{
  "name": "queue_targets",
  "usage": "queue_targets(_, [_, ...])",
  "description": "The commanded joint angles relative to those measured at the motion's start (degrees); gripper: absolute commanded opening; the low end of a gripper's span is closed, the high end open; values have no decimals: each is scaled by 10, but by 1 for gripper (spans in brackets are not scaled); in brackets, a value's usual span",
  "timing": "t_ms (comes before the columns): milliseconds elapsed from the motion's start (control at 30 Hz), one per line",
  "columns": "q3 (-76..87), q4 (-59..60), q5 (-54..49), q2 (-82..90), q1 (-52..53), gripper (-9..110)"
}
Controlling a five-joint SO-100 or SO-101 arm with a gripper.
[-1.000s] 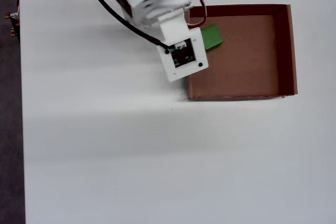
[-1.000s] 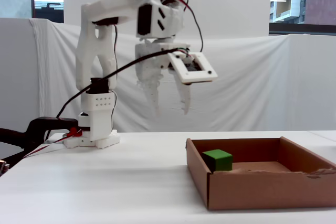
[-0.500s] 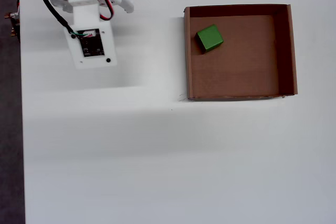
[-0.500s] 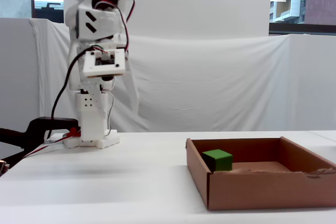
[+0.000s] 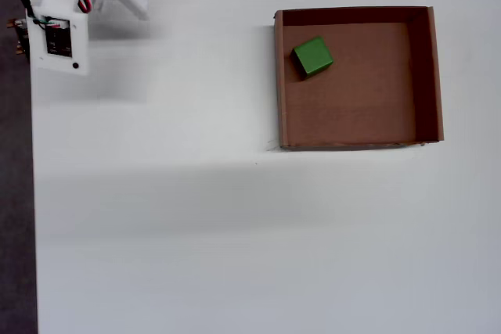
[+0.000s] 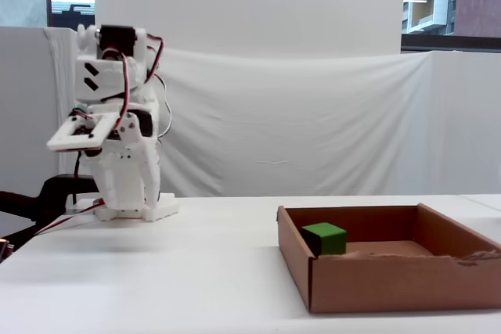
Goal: Grasp a green cube and put it in a box.
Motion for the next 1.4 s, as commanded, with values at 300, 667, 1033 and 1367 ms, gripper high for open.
queue_targets(300, [147, -19, -8, 201, 60, 24])
queue_targets(667, [200, -18, -9, 279, 87, 24])
queue_targets(1033, [200, 11, -3, 319, 116, 24])
queue_targets(1367, [201, 14, -1, 320, 129, 24])
